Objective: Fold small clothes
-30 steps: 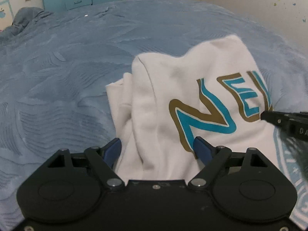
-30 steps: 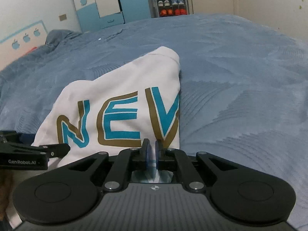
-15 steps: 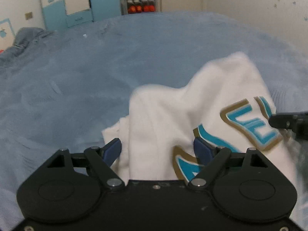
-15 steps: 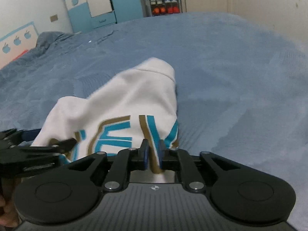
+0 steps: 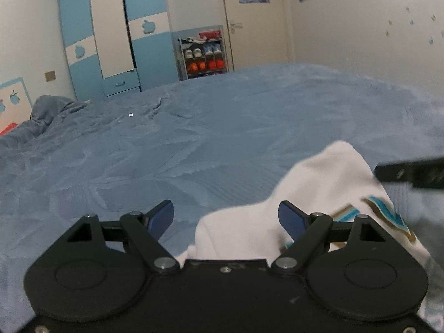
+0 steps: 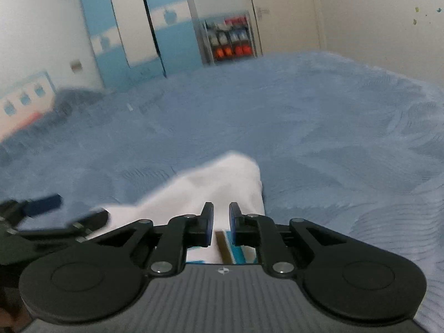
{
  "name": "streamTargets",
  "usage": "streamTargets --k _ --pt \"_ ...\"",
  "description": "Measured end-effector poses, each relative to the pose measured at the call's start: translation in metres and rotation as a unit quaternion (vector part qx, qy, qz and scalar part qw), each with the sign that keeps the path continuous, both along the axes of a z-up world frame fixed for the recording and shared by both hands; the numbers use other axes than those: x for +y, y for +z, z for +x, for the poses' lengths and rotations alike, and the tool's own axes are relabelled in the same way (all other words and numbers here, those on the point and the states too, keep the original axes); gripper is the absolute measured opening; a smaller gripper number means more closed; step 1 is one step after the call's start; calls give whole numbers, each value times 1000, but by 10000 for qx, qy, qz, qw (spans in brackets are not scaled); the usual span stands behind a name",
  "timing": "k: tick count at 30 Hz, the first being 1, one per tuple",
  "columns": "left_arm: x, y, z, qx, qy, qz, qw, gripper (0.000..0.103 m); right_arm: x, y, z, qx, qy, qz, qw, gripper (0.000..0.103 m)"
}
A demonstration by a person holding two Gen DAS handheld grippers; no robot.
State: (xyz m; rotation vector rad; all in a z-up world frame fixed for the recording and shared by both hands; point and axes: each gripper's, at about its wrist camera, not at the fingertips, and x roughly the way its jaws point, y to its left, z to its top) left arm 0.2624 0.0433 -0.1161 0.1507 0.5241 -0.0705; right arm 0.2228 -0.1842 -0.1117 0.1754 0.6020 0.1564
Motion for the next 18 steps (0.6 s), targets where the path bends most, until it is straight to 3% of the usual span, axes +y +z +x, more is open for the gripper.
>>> streamTargets --k 1,3,5,8,11,13,15,16,18 --pt "1 -11 8 143 41 -10 9999 85 4 -20 13 296 -7 -140 9995 13" --pt "2 -48 31 742 135 12 9971 88 -2 -46 18 363 -37 137 9992 12" --pt "18 -60 31 707 242 -588 9955 88 -3 -44 17 379 -37 174 9991 12" --pt "15 -45 31 725 272 -468 9959 88 2 -27 12 346 -20 -82 9994 13" --pt "3 -23 21 236 298 -57 9993 85 2 -8 11 100 -122 10 9999 21" --pt "0 -14 23 24 215 -97 9997 85 6 -8 21 65 -169 -53 9998 23" --pt "2 -13 34 63 203 -230 9995 85 12 -18 40 154 -177 -333 9992 24" --pt "1 -23 44 218 216 -188 9994 85 13 -29 50 364 -111 -405 9985 24" --pt "-1 -58 70 945 318 -72 9950 89 7 -44 57 536 -76 -241 9982 24"
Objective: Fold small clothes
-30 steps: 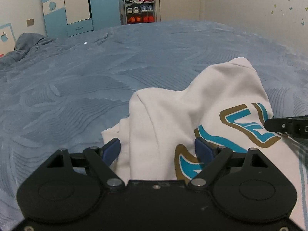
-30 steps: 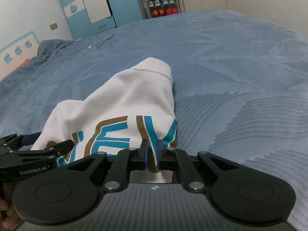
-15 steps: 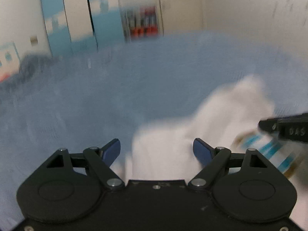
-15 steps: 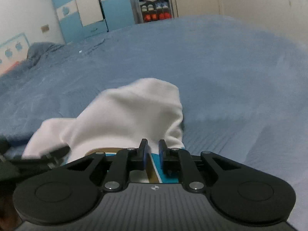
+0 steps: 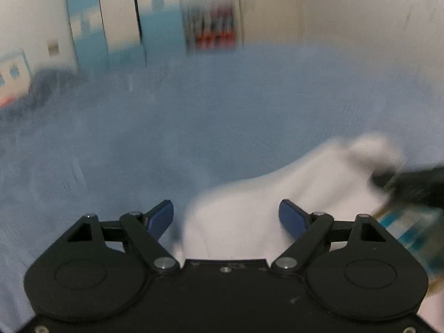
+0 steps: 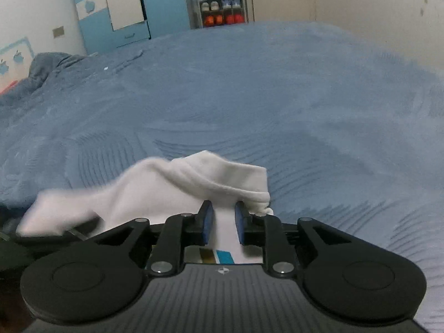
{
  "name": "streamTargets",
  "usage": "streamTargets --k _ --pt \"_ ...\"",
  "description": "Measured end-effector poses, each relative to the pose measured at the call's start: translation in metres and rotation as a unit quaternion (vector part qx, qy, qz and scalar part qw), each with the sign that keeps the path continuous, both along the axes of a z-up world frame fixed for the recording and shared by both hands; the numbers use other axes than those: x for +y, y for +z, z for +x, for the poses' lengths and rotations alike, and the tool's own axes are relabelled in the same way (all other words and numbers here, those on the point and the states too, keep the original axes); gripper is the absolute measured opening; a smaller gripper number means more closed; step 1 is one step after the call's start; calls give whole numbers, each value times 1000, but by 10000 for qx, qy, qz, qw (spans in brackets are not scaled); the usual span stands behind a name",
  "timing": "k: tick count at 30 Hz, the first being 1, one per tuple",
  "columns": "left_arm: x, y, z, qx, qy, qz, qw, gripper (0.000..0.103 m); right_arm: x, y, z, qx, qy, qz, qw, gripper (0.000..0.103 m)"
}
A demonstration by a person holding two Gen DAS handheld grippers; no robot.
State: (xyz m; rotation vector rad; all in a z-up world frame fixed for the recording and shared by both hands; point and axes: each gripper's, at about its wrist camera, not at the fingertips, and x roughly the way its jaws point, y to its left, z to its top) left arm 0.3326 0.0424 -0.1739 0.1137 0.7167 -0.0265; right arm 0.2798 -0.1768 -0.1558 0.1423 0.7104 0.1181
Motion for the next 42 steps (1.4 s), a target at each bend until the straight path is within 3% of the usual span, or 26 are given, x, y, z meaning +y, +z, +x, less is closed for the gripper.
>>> streamTargets --k 2,5,7,9,13,16,18,21,24,27,30,33,35,37,40,42 --pt "11 -9 6 18 185 -468 9987 90 2 2 0 38 49 -106 9999 24" --pt "8 4 2 70 206 -289 9993 89 6 14 -9 52 170 -360 9992 26" --pt "7 17 0 65 194 -36 9998 87 5 29 -18 114 255 -312 9991 44" --pt "9 34 -17 11 140 -50 9999 86 1 46 -33 86 377 -228 9990 57" --pt "34 59 -52 245 -21 -549 9982 86 -3 70 -57 -100 751 -477 9960 68" --pt "57 63 -71 652 -120 -898 9937 86 -8 76 -72 -7 939 -641 9935 77" --pt "67 64 -88 866 -22 -936 9918 86 -18 75 -85 165 1035 -559 9929 80" --pt "87 72 -122 875 17 -1265 9881 86 -47 70 -114 352 1286 -86 9910 82" --pt "102 60 -137 1120 -113 -1763 9779 86 -64 58 -133 551 1467 188 9875 82" --pt "98 44 -130 1347 -55 -1793 9745 86 -61 42 -134 848 1570 212 9837 82" --pt "89 36 -128 1492 -87 -1964 9691 86 -63 34 -129 877 1413 655 9839 80" --pt "72 34 -128 1427 -273 -1620 9760 86 -63 27 -119 943 1448 1177 9779 65" --pt "61 34 -125 1366 -413 -1453 9790 87 -56 24 -112 953 1409 1344 9762 65" --pt "57 32 -119 1363 -402 -1473 9788 86 -47 19 -103 955 1369 1329 9770 68" --pt "56 24 -99 1438 -359 -1604 9759 88 -45 5 -88 1068 1158 1680 9731 85" --pt "57 20 -87 1543 -251 -1730 9724 89 -43 0 -80 1089 990 1907 9706 86"
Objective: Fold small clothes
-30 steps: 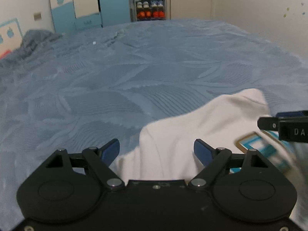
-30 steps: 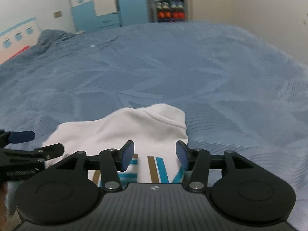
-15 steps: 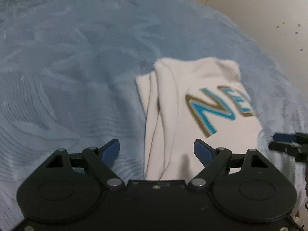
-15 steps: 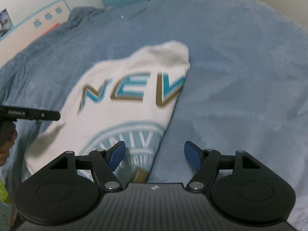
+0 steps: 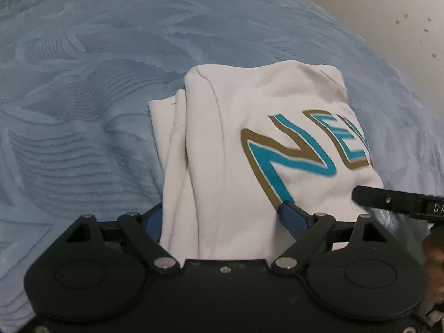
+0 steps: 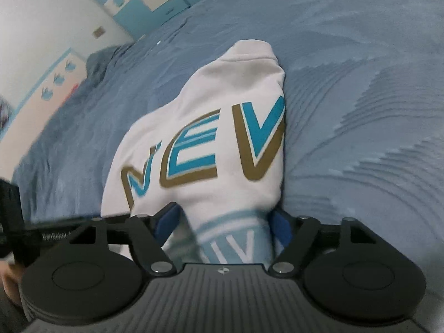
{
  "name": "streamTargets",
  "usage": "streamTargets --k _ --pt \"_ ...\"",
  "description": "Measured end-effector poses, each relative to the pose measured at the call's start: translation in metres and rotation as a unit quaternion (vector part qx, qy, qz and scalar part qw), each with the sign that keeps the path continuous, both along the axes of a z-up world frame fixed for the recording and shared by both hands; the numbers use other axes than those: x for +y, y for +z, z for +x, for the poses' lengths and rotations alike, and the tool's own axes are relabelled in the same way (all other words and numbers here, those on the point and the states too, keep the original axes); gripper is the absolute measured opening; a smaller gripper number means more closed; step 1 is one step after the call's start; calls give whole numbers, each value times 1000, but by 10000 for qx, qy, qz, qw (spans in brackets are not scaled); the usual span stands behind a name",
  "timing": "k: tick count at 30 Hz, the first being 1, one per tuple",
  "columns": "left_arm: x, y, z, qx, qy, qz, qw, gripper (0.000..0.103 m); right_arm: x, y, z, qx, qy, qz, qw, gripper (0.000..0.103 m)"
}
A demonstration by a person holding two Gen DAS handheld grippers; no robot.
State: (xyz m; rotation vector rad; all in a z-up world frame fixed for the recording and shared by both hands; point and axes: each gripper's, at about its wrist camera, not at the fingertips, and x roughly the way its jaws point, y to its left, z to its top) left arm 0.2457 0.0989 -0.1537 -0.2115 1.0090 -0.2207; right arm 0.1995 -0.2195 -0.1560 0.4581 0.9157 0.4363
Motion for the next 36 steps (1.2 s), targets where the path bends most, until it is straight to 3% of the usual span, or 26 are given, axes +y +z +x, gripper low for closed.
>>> streamTargets --k 2,4,6,10,13,15,17,19,22,24,26,30,36 --pt "-2 2 4 84 22 -37 10000 87 6 3 -2 -33 -63 -72 9999 81" --pt "-5 10 -8 -132 -349 34 9993 87 7 10 -11 -189 145 -243 9994 64" --pt "-9 12 -20 -167 -744 192 9969 86 1 16 -18 -285 393 -344 9982 56" --pt "-3 5 -32 -30 -867 -129 9961 87 -2 21 -23 -192 574 -566 9966 57" --pt "-6 -10 -13 -83 -514 -218 9984 92 16 10 -8 -72 365 -701 9968 72" --pt "-4 -24 4 -51 -131 -510 9986 99 21 3 0 -18 89 -608 9981 71" --pt "-12 -23 11 -146 -61 -391 9991 98 30 5 1 -86 58 -798 9968 66" --pt "-24 -18 7 -377 -175 -91 9991 93 35 9 -4 -234 90 -964 9950 56" --pt "-27 -14 -2 -621 -52 -74 9980 81 31 17 -11 -393 53 -982 9944 38" --pt "-25 -7 -11 -882 69 -91 9960 43 28 28 -15 -401 -81 -930 9948 35" --pt "-26 -2 -15 -996 228 62 9947 29 36 44 -22 -651 -29 -989 9930 33" --pt "-32 9 -23 -1174 267 295 9923 23 51 75 -31 -1084 211 -1183 9868 32" --pt "-24 57 -36 -1650 404 -13 9855 22 37 118 -45 -1675 164 -1028 9804 32"
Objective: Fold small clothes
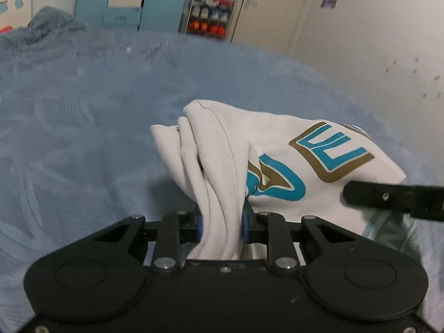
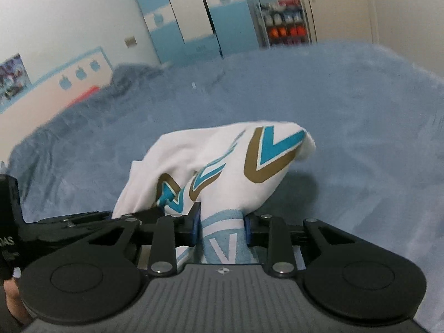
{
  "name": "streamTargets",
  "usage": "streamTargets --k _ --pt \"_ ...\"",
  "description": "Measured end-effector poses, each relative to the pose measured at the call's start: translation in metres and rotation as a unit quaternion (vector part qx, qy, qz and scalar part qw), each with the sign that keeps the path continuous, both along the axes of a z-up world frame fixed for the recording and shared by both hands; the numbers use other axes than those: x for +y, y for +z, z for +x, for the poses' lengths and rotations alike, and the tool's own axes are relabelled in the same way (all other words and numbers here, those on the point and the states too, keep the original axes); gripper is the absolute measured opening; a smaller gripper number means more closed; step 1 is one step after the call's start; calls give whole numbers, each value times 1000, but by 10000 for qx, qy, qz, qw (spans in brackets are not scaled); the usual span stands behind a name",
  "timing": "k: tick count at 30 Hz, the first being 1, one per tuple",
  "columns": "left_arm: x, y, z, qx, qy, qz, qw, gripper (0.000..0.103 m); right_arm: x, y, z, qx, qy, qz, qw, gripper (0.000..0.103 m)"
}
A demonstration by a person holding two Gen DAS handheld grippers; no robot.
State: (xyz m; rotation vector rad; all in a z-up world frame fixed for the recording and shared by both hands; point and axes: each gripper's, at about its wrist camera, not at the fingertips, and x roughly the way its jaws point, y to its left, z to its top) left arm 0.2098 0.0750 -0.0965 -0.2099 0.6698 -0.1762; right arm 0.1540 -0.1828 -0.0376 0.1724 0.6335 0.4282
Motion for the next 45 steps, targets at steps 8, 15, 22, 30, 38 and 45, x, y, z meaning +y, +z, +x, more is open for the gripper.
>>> streamTargets --k 8,15,22,30,38,45 --pt "-9 58 -11 -491 -15 -17 9988 22 -27 36 -2 -347 -8 104 9993 32" --pt "-66 57 -5 -435 -404 -132 9982 22 -84 42 -6 -381 -327 -173 9986 32" --pt "-150 42 19 -287 -1174 -180 9925 22 -159 20 -15 -245 -991 -47 9948 33" --pt "-184 -26 56 271 -1531 -199 9876 23 -202 -58 4 310 -1257 344 9910 35" --pt "-163 -75 59 351 -1674 -289 9848 55 -223 -127 -16 147 -1744 806 9812 57" --pt "-163 -3 26 -911 -1160 616 9871 57 -199 -53 -53 -1332 -2770 75 9516 26"
